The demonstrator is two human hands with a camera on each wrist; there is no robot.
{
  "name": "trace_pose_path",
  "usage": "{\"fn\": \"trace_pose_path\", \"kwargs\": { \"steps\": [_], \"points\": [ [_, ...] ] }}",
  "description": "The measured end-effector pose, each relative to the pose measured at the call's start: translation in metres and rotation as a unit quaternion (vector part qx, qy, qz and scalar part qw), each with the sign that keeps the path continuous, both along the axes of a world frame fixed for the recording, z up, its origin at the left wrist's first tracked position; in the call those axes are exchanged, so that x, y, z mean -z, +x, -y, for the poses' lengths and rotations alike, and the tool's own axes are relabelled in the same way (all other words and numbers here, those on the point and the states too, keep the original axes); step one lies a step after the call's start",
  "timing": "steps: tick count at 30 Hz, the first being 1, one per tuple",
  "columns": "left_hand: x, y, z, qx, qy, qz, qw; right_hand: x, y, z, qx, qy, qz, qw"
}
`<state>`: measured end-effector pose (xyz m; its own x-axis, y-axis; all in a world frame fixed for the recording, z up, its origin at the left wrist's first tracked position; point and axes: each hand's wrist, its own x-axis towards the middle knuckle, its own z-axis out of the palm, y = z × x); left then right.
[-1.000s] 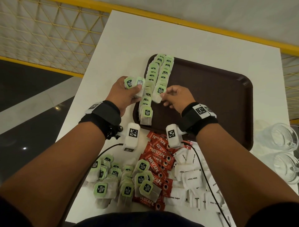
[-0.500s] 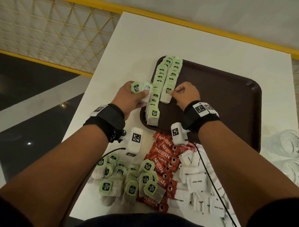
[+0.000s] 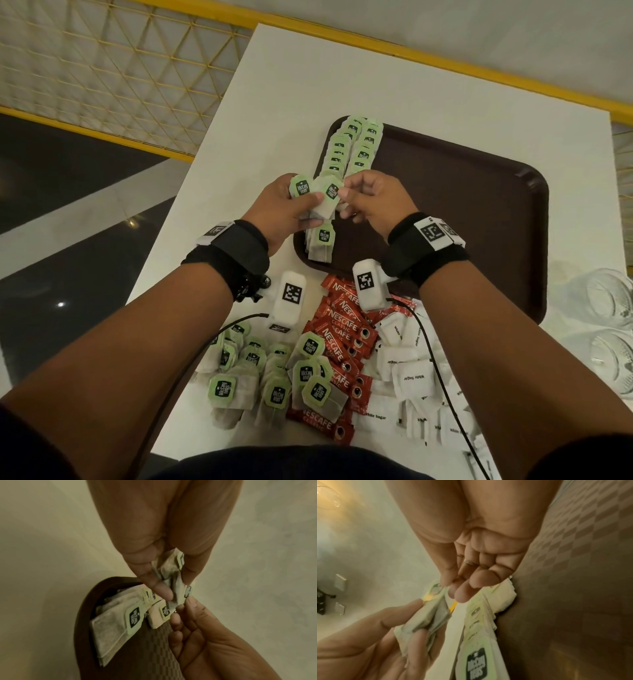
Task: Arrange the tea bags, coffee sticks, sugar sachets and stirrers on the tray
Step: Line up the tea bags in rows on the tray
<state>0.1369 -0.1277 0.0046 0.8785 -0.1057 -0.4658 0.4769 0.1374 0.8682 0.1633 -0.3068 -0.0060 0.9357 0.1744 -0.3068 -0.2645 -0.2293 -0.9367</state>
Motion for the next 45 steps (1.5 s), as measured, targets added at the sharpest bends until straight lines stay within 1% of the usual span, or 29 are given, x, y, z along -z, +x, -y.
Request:
{"fn": "trace_pose_path", "kwargs": {
  "steps": [5,8,10,12,14,16,24,30,34,36,38,40,41,43,45],
  "points": [
    [0.0,0.0,-0.002,-0.004,0.001,0.01,1.0,0.0,-0.004,0.003,0.023,0.062,-0.033,0.997],
    [-0.001,-0.001,-0.005,-0.01,-0.003,0.014,1.0,0.005,-0.003,0.005,0.041,0.063,-0.059,0.995],
    [-0.001,-0.001,-0.007,-0.011,-0.005,0.011,1.0,0.008,0.0,0.009,0.049,0.034,-0.06,0.996],
    [-0.002,-0.002,-0.01,-0.017,-0.008,0.002,1.0,0.013,0.003,0.013,0.047,-0.037,-0.042,0.997],
    [-0.003,-0.003,-0.012,-0.02,-0.012,-0.009,1.0,0.015,0.007,0.017,0.038,-0.116,-0.03,0.992],
    [-0.003,-0.004,-0.012,-0.021,-0.011,-0.019,1.0,0.017,0.01,0.017,0.035,-0.157,-0.032,0.987],
    [-0.004,-0.008,-0.014,-0.014,-0.007,-0.021,1.0,0.02,0.012,0.011,0.048,-0.208,-0.021,0.977],
    [-0.003,-0.009,-0.014,-0.021,-0.002,-0.028,0.999,0.027,0.017,0.012,0.059,-0.266,0.031,0.962],
    [-0.003,-0.009,-0.014,-0.005,-0.001,-0.024,1.0,0.028,0.021,0.011,0.05,-0.287,0.017,0.957],
    [-0.003,-0.009,-0.013,0.011,0.002,-0.017,1.0,0.027,0.022,0.012,0.061,-0.295,0.017,0.953],
    [-0.002,-0.009,-0.013,0.015,0.002,-0.017,1.0,0.023,0.021,0.013,0.081,-0.287,0.025,0.954],
    [-0.001,-0.007,-0.012,0.012,0.009,-0.018,1.0,0.014,0.018,0.011,0.081,-0.259,0.029,0.962],
    [-0.001,-0.007,-0.012,0.012,0.011,-0.017,1.0,0.009,0.015,0.008,0.071,-0.233,0.028,0.969],
    [0.0,-0.005,-0.009,0.014,0.012,-0.012,1.0,-0.004,0.005,0.001,0.034,-0.151,0.005,0.988],
    [0.0,-0.005,-0.005,0.023,0.013,-0.006,1.0,-0.01,-0.004,-0.006,-0.004,-0.092,-0.024,0.996]
  ]
}}
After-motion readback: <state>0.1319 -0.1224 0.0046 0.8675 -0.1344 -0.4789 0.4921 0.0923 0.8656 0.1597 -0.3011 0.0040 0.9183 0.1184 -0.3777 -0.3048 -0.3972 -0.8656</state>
